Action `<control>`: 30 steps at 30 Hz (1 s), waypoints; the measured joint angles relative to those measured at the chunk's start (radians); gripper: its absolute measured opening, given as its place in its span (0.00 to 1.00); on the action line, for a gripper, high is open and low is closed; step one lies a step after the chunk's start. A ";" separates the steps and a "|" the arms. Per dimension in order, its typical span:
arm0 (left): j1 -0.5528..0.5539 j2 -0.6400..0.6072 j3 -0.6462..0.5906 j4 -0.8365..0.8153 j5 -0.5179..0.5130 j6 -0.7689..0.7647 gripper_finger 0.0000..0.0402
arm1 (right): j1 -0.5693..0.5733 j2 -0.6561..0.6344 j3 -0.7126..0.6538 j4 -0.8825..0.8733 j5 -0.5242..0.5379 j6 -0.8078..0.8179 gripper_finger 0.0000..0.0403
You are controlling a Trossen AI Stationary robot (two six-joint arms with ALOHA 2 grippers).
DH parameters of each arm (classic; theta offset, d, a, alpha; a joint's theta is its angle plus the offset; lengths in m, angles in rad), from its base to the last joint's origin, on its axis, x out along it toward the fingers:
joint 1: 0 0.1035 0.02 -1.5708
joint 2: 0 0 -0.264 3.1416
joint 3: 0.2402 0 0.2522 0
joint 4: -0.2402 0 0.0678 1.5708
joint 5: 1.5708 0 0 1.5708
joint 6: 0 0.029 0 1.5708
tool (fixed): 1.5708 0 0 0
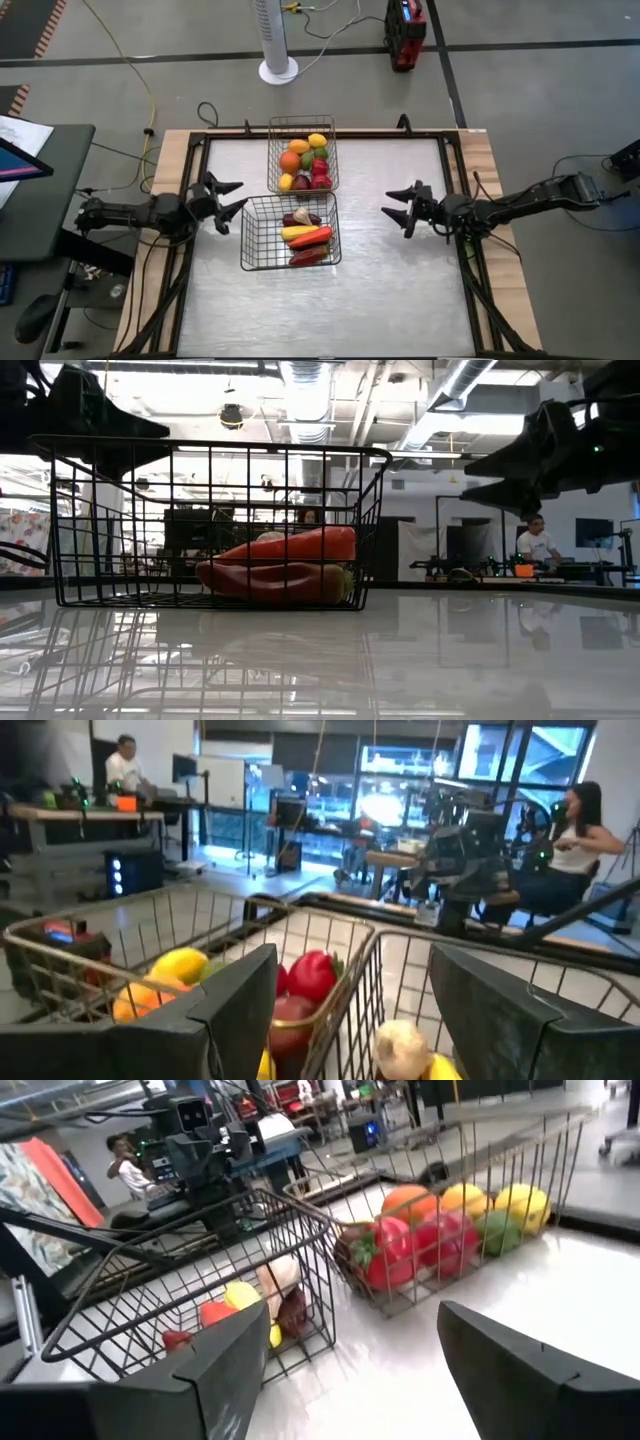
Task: Sort produce into baskets
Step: Return to Home Position
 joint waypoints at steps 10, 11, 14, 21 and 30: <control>0.000 0.000 0.000 -0.017 0.000 -0.026 0.62 | 0.000 -0.022 0.002 -0.053 -0.058 0.102 0.78; 0.000 0.000 0.000 -0.017 0.000 -0.031 0.62 | 0.000 -0.037 0.002 -0.052 -0.081 0.077 0.78; 0.000 0.000 -0.001 -0.017 0.000 -0.032 0.62 | 0.000 -0.086 0.003 -0.068 -0.119 0.003 0.78; 0.000 0.000 -0.001 -0.017 -0.001 -0.031 0.62 | 0.001 -0.278 0.003 -0.275 -0.131 -0.041 0.78; 0.000 0.000 -0.002 -0.017 -0.002 0.068 0.62 | 0.003 -0.474 0.004 -0.471 -0.143 -0.064 0.78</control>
